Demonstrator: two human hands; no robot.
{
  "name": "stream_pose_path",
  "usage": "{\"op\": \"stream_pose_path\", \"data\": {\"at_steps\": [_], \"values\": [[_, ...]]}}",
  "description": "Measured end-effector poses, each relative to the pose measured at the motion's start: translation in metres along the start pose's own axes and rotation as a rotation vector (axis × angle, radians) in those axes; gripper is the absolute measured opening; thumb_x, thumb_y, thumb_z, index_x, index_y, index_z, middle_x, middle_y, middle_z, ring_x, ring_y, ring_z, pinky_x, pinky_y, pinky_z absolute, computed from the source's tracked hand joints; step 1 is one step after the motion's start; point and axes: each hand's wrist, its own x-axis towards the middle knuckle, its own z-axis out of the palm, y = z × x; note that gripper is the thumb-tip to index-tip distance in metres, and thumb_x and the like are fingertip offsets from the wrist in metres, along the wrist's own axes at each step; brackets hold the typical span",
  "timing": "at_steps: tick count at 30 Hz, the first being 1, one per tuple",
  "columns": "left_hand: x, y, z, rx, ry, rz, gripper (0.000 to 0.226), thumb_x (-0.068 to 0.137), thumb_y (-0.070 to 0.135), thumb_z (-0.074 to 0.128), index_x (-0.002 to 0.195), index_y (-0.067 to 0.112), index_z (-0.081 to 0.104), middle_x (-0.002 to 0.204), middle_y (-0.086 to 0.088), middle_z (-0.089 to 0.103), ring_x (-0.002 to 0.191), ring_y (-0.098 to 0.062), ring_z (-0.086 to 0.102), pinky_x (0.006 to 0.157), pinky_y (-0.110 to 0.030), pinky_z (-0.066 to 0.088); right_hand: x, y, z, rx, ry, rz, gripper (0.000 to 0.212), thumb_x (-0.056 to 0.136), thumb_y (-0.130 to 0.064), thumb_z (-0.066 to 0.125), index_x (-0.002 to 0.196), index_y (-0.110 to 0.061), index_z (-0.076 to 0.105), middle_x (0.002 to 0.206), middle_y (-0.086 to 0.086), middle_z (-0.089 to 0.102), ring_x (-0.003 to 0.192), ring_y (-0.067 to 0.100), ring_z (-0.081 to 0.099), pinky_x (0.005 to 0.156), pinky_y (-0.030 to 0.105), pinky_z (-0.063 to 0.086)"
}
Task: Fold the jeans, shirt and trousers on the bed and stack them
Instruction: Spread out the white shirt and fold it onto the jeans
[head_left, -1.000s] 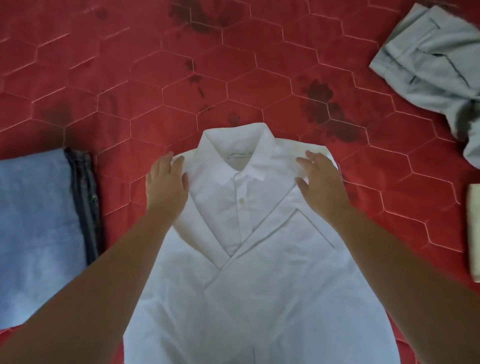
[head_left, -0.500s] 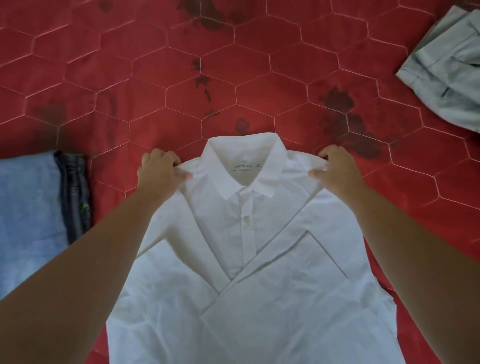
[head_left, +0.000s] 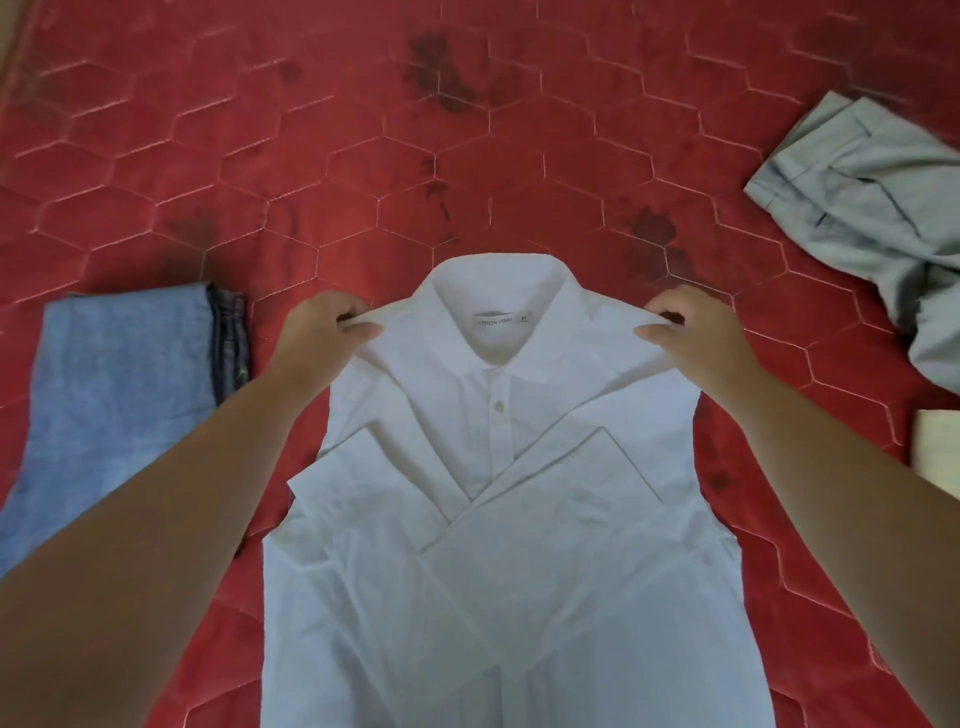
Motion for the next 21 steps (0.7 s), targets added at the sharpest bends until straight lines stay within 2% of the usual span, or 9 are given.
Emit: {"op": "stream_pose_path", "data": {"at_steps": [3, 5, 7, 11, 13, 14, 15, 17, 21], "values": [[-0.031, 0.003, -0.014, -0.019, 0.015, 0.009, 0.010, 0.080, 0.013, 0.067, 0.075, 0.010, 0.059, 0.068, 0.003, 0.052, 0.066, -0.013, 0.048, 0.058, -0.021, 0.034, -0.029, -0.005, -0.018, 0.017, -0.001, -0.024, 0.010, 0.076, -0.006, 0.067, 0.077, -0.014, 0.062, 0.086, 0.004, 0.058, 0.082, 0.016, 0.050, 0.075, 0.024, 0.034], [-0.056, 0.004, -0.021, -0.024, 0.009, 0.034, 0.009, 0.080, 0.012, 0.068, 0.077, 0.009, 0.060, 0.068, 0.004, 0.052, 0.063, -0.010, 0.047, 0.057, -0.019, 0.034, -0.053, -0.009, -0.028, -0.019, -0.015, -0.045, 0.007, 0.076, -0.005, 0.068, 0.082, -0.009, 0.066, 0.087, 0.004, 0.059, 0.083, 0.016, 0.051, 0.078, 0.027, 0.036], [-0.084, 0.000, -0.024, 0.000, -0.004, 0.063, 0.008, 0.080, 0.012, 0.069, 0.077, 0.008, 0.062, 0.073, -0.001, 0.055, 0.067, -0.014, 0.049, 0.059, -0.020, 0.036, -0.082, -0.010, -0.033, -0.064, -0.039, -0.070, 0.009, 0.076, -0.003, 0.068, 0.085, -0.003, 0.068, 0.082, 0.001, 0.057, 0.082, 0.016, 0.051, 0.076, 0.023, 0.035], [-0.145, -0.031, -0.013, 0.052, -0.036, 0.174, 0.005, 0.075, 0.006, 0.071, 0.078, 0.006, 0.068, 0.080, 0.000, 0.058, 0.077, -0.014, 0.050, 0.069, -0.008, 0.036, -0.152, 0.009, -0.019, -0.141, -0.081, -0.124, 0.007, 0.076, 0.000, 0.068, 0.083, -0.002, 0.070, 0.076, -0.002, 0.056, 0.070, 0.011, 0.050, 0.065, 0.015, 0.033], [-0.173, -0.053, -0.003, 0.084, -0.056, 0.282, 0.009, 0.070, 0.001, 0.074, 0.075, 0.007, 0.071, 0.073, 0.001, 0.061, 0.071, -0.016, 0.054, 0.076, -0.027, 0.045, -0.185, 0.026, -0.003, -0.185, -0.091, -0.164, 0.009, 0.074, 0.003, 0.069, 0.080, -0.004, 0.071, 0.078, 0.008, 0.061, 0.072, 0.020, 0.056, 0.067, 0.020, 0.039], [-0.185, -0.063, 0.004, 0.134, -0.070, 0.348, 0.012, 0.067, -0.001, 0.075, 0.073, 0.009, 0.072, 0.072, -0.001, 0.064, 0.069, -0.019, 0.057, 0.073, -0.039, 0.048, -0.201, 0.035, 0.007, -0.211, -0.098, -0.180, 0.011, 0.072, 0.005, 0.070, 0.078, -0.005, 0.072, 0.077, 0.011, 0.062, 0.073, 0.026, 0.058, 0.069, 0.027, 0.044], [-0.195, -0.074, 0.012, 0.197, -0.078, 0.401, 0.014, 0.064, -0.001, 0.076, 0.071, 0.011, 0.072, 0.072, -0.003, 0.066, 0.066, -0.024, 0.059, 0.068, -0.042, 0.050, -0.215, 0.043, 0.017, -0.231, -0.107, -0.189, 0.013, 0.071, 0.005, 0.071, 0.076, -0.006, 0.072, 0.076, 0.012, 0.062, 0.074, 0.030, 0.059, 0.068, 0.036, 0.047], [-0.215, -0.093, 0.030, 0.315, -0.094, 0.441, 0.018, 0.059, -0.001, 0.078, 0.067, 0.013, 0.071, 0.070, -0.005, 0.066, 0.062, -0.030, 0.060, 0.062, -0.041, 0.049, -0.241, 0.057, 0.038, -0.268, -0.122, -0.165, 0.014, 0.071, 0.005, 0.072, 0.077, -0.008, 0.073, 0.078, 0.013, 0.063, 0.078, 0.033, 0.060, 0.069, 0.043, 0.049], [-0.245, -0.125, 0.068, 0.438, -0.105, 0.369, 0.020, 0.053, 0.002, 0.084, 0.064, 0.014, 0.071, 0.065, -0.006, 0.063, 0.059, -0.033, 0.059, 0.055, -0.039, 0.044, -0.272, 0.073, 0.072, -0.359, -0.185, -0.013, 0.012, 0.078, -0.003, 0.067, 0.086, -0.009, 0.074, 0.090, 0.014, 0.062, 0.092, 0.032, 0.056, 0.078, 0.043, 0.046]]}}
